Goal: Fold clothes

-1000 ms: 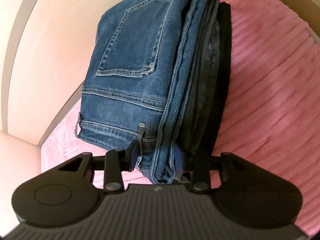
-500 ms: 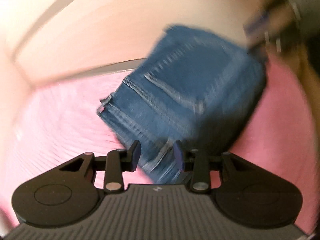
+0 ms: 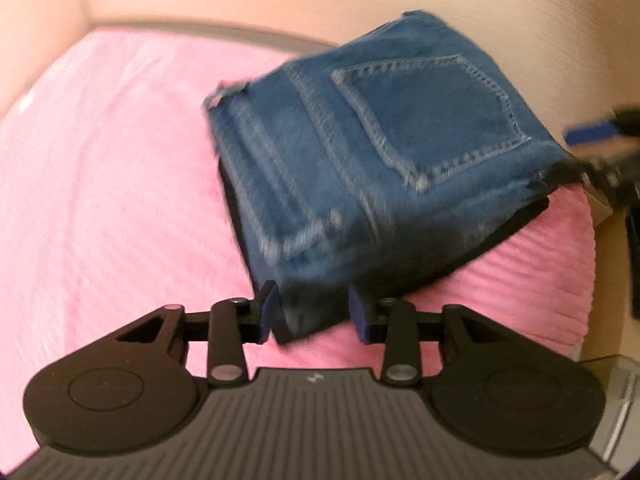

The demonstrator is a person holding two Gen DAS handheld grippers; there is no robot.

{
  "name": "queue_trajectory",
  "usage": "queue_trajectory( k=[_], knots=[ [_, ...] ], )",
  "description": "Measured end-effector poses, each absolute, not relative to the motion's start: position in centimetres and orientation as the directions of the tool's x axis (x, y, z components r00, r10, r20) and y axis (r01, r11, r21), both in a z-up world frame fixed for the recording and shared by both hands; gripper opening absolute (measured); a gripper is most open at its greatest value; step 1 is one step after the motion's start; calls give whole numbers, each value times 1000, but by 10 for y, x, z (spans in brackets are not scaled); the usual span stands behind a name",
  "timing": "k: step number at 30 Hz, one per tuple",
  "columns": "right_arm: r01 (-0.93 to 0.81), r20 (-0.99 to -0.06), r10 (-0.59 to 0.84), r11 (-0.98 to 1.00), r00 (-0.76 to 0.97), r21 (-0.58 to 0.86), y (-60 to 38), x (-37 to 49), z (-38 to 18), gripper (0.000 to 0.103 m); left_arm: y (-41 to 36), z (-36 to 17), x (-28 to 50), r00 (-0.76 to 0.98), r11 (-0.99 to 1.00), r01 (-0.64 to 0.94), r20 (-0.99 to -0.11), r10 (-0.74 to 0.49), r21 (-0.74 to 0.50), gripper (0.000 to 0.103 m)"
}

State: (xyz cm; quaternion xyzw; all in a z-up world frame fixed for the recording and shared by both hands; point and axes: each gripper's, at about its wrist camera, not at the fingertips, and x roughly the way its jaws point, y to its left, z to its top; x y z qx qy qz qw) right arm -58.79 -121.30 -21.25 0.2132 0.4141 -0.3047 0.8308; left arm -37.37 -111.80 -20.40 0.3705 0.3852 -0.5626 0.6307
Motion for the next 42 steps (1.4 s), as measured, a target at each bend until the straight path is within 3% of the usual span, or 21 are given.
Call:
queue_trajectory(
  k=[5, 7, 10, 15, 28, 30, 42],
  knots=[
    [719, -845, -291, 679, 449, 148, -1168, -613, -200, 75, -1084, -184, -380, 82, 206, 978, -898, -432, -9, 94],
    [733, -855, -275, 660, 440, 166, -1150, -623, -195, 79, -1068, -171, -386, 86, 221, 975, -891, -446, -17, 100],
    [779, -840, -321, 602, 438, 176, -1128, -641, -176, 89, -1043, -150, -393, 86, 238, 971, -868, -488, -37, 101],
    [839, -801, -410, 507, 437, 198, -1075, -657, -135, 89, -991, -111, -401, 66, 183, 981, -799, -598, -55, 101],
    [909, -747, -557, 388, 364, 153, -924, -678, -48, 93, -862, -52, -430, 6, 166, 978, -780, -625, -125, 101],
    [915, -744, -566, 373, 355, 152, -914, -680, -42, 103, -854, -47, -435, 13, 169, 979, -790, -613, -115, 101],
    [869, -735, -530, 467, 423, 164, -929, -671, -18, 103, -862, -24, -463, 67, 211, 974, -798, -598, -76, 100]
  ],
)
